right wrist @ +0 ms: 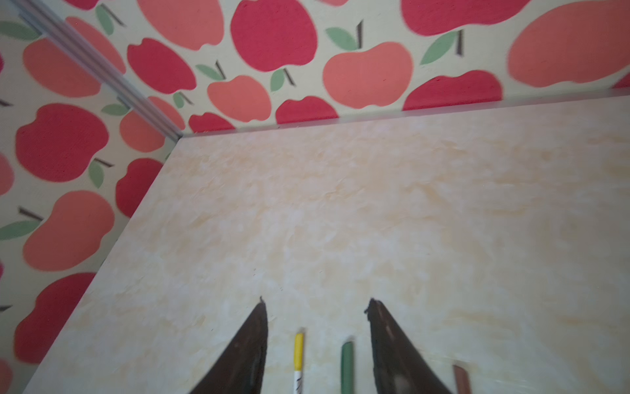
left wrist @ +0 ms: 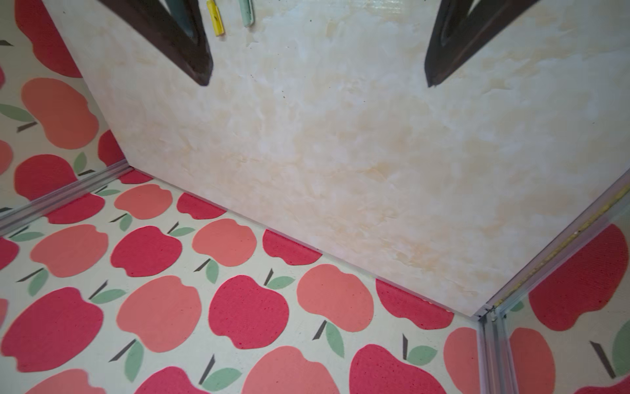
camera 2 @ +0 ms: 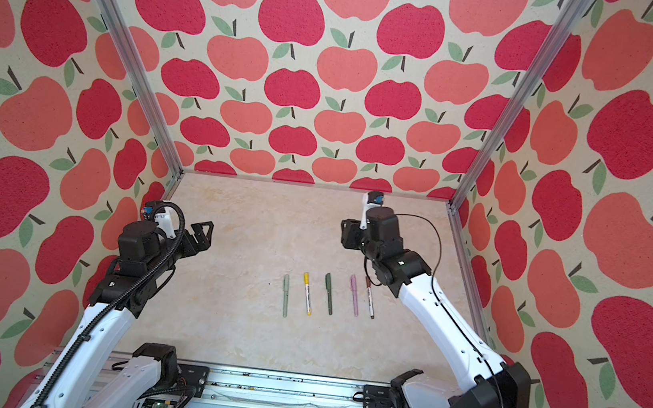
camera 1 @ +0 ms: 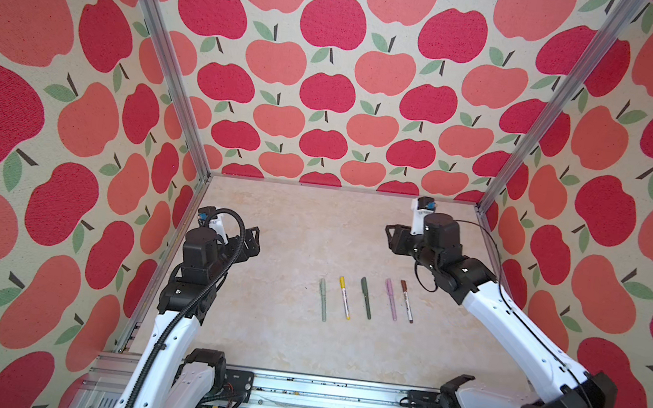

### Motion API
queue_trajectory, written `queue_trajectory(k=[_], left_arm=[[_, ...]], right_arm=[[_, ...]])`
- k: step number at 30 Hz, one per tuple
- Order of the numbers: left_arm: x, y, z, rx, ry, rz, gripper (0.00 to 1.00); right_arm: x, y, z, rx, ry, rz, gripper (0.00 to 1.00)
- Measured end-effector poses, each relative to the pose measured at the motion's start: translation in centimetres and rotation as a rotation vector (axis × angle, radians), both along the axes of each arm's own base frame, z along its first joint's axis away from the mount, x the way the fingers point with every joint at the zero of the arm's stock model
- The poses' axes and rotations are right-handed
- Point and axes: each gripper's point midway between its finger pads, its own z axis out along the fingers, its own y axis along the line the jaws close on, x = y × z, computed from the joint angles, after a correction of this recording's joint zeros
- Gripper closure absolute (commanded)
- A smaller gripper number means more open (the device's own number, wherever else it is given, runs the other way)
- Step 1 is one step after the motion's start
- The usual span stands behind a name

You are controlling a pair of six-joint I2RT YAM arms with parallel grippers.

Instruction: Insert the pens into the pen caps

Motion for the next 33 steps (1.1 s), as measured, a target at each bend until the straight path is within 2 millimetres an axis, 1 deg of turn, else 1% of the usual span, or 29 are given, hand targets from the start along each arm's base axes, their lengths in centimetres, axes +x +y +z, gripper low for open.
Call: queue_trajectory(k=[1,2,4,5,6,8,10,11,14,17,18,22,25,29,31,33], left_arm=[[0.6,1.3,-0.8,-0.005,0.025,0.043,0.01],[1.1,3.1,-1.8,-0.019,0.051,0.103,0.01],[1.7,6.4,-3.9,-0.043,0.097,0.214,0.01],[1.6,8.0,-5.4,-0.059,0.130,0.269,0.01],[1.5,8.9,-6.7,-0.075,0.160,0.305,0.01],[0.8,10.1,-9.7,-0.101,0.228,0.363,0.01],[0.1,10.5,-12.1,-0.115,0.286,0.392,0.01],[-0.2,10.6,-13.0,-0.116,0.305,0.397,0.01],[-0.4,10.8,-14.5,-0.107,0.324,0.408,0.01],[-0.1,11.3,-14.9,-0.078,0.296,0.416,0.01],[0.0,11.4,-15.0,-0.063,0.283,0.416,0.01],[1.8,11.7,-14.4,0.035,0.204,0.380,0.01],[3.7,10.6,-14.4,0.151,0.145,0.301,0.01],[5.1,8.8,-15.9,0.264,0.110,0.189,0.01],[5.3,8.4,-16.5,0.277,0.115,0.154,0.01],[6.0,8.0,-16.4,0.277,0.078,0.123,0.01]], right_arm=[[0.5,-3.1,-0.2,-0.014,-0.024,-0.073,0.49],[0.8,-5.8,-0.9,-0.037,-0.034,-0.139,0.48],[1.1,-10.1,-3.1,-0.090,-0.022,-0.238,0.47],[1.2,-12.0,-4.5,-0.118,-0.004,-0.282,0.47],[1.3,-13.4,-5.7,-0.139,0.014,-0.314,0.47],[0.9,-16.6,-8.9,-0.184,0.063,-0.382,0.45],[0.4,-18.5,-11.3,-0.218,0.087,-0.422,0.44],[0.1,-19.1,-12.6,-0.239,0.090,-0.429,0.44],[-0.9,-19.4,-15.8,-0.287,0.062,-0.418,0.45],[-1.2,-19.5,-18.0,-0.316,0.027,-0.406,0.46],[-1.0,-19.5,-18.4,-0.324,0.021,-0.402,0.46],[0.9,-19.5,-18.5,-0.334,-0.057,-0.402,0.45],[1.9,-19.5,-18.8,-0.329,-0.104,-0.405,0.45],[2.4,-19.0,-19.3,-0.324,-0.135,-0.377,0.44],[2.5,-18.6,-18.9,-0.315,-0.163,-0.361,0.44],[2.9,-18.2,-18.4,-0.307,-0.197,-0.338,0.43]])
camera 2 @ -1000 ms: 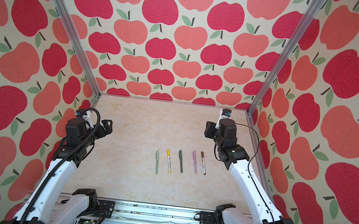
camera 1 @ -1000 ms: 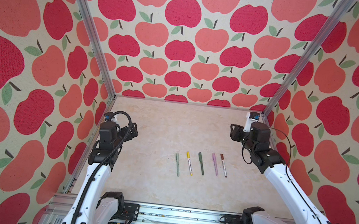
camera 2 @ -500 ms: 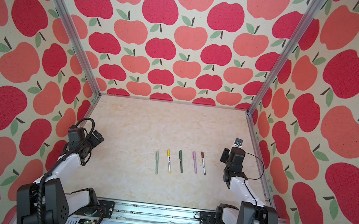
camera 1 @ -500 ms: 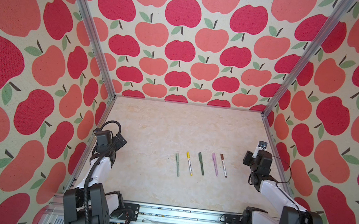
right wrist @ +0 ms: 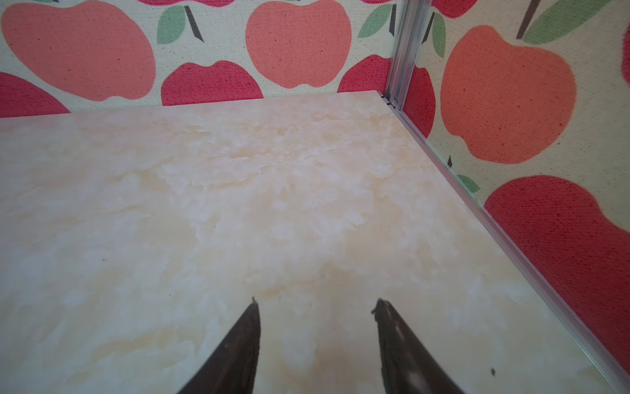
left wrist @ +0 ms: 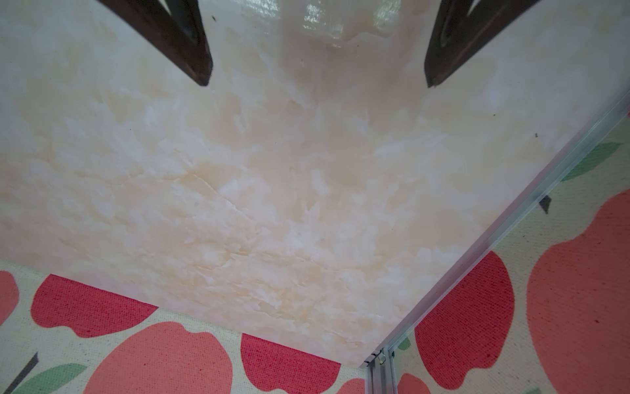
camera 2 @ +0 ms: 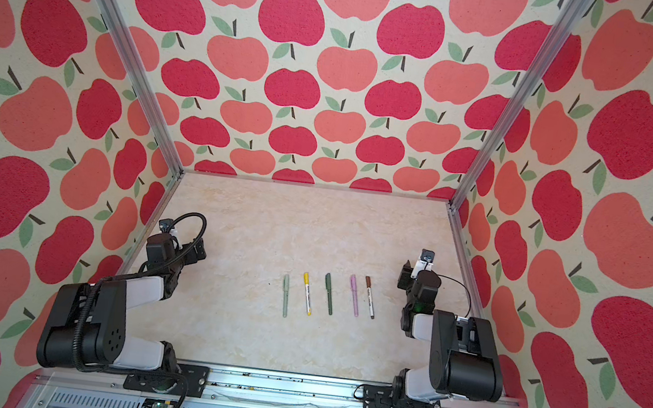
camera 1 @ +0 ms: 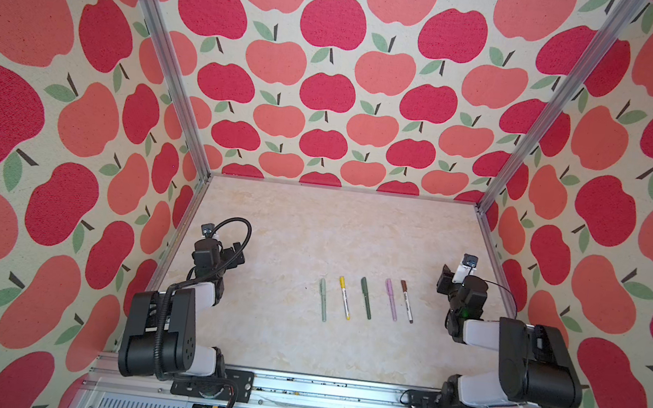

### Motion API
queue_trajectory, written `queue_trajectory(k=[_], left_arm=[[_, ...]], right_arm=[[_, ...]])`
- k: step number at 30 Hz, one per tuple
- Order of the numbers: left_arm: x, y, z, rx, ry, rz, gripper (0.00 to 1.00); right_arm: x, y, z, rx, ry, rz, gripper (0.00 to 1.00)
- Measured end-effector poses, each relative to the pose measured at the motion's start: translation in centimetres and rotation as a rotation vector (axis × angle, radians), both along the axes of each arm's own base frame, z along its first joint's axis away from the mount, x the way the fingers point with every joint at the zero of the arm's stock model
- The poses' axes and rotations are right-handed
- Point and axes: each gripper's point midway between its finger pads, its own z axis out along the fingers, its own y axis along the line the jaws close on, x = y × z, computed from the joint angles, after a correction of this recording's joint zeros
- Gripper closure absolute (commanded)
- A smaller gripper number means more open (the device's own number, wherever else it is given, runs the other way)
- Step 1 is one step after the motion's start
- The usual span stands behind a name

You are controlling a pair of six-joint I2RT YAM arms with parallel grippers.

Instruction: Insert the pens into the pen caps

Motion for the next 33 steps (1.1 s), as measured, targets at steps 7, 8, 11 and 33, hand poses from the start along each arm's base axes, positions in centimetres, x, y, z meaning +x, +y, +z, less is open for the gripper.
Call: queue_trajectory(k=[7,8,11,33], left_arm=[[0.5,-2.6,-2.9,0.036,-0.003,-0.128,0.01],[0.8,-2.9,-2.6,0.044,-0.016,-0.139,0.01],[1.5,-3.0,-1.6,0.064,-0.047,-0.149,0.01],[2.3,-3.1,0.0,0.151,-0.101,-0.113,0.01]], right_arm=[[-0.6,0.6,-2.1,-0.002,0.000,0.040,0.31],[-0.4,0.8,-1.9,-0.003,-0.005,0.050,0.30],[0.9,1.5,-1.1,-0.007,-0.006,0.094,0.12],[1.8,3.1,-1.1,-0.027,0.026,0.179,0.01]])
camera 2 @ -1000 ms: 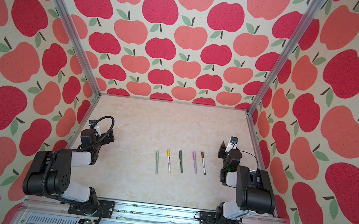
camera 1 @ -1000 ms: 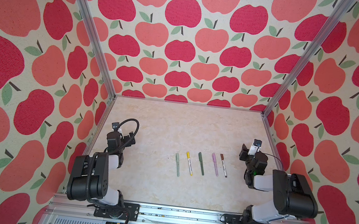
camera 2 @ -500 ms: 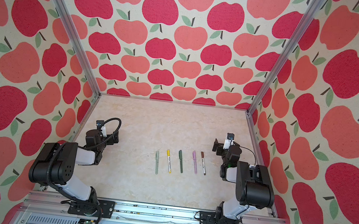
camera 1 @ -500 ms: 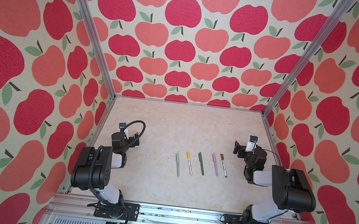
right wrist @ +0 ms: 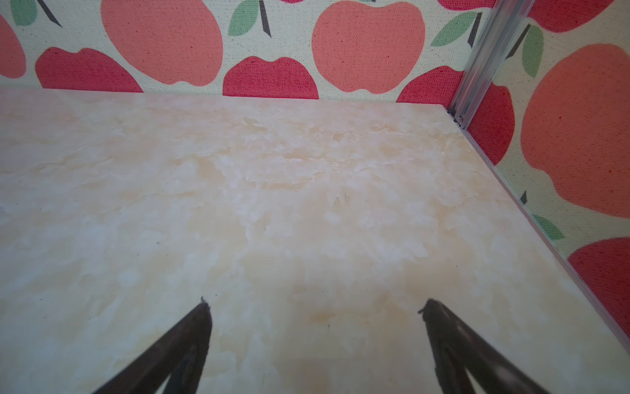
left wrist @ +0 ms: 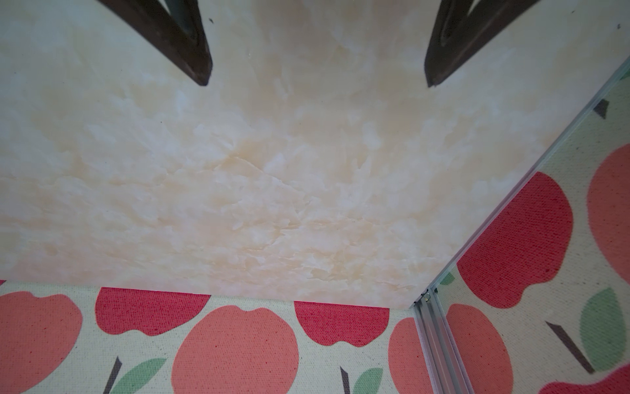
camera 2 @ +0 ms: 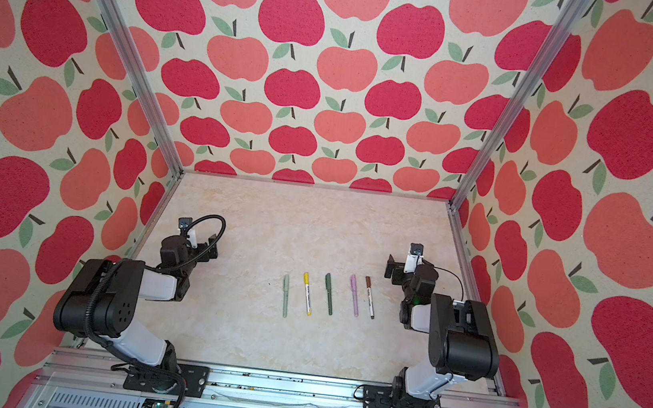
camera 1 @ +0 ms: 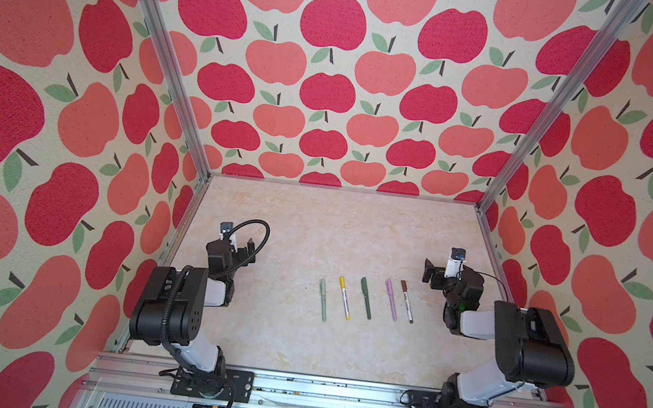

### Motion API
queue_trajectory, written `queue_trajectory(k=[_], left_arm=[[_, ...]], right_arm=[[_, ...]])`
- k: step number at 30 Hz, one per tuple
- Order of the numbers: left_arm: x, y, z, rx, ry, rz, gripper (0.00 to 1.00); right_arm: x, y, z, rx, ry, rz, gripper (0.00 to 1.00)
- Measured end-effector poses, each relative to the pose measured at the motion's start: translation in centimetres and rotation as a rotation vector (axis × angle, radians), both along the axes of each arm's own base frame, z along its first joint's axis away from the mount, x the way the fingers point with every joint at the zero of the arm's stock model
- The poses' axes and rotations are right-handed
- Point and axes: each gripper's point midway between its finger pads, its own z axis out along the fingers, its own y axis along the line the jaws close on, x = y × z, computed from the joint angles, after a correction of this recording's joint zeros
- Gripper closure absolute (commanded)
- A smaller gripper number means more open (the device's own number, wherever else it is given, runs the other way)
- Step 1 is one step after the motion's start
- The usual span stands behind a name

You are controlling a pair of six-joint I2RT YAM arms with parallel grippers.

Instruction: Insert the pens into the pen caps

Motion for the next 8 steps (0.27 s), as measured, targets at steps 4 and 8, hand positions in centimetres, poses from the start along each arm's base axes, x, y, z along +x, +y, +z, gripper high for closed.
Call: queue_trajectory(k=[4,8], left_arm=[[0.00,0.00,-0.01,0.000,0.000,0.000,0.01],[-0.01,0.04,-0.01,0.000,0.000,0.001,0.01]], right_arm=[[-0.13,0.11,-0.37,-0.004,0.016,0.004,0.01],[-0.15,0.17,-0.44,-0.006,0.019,0.007,0.01]])
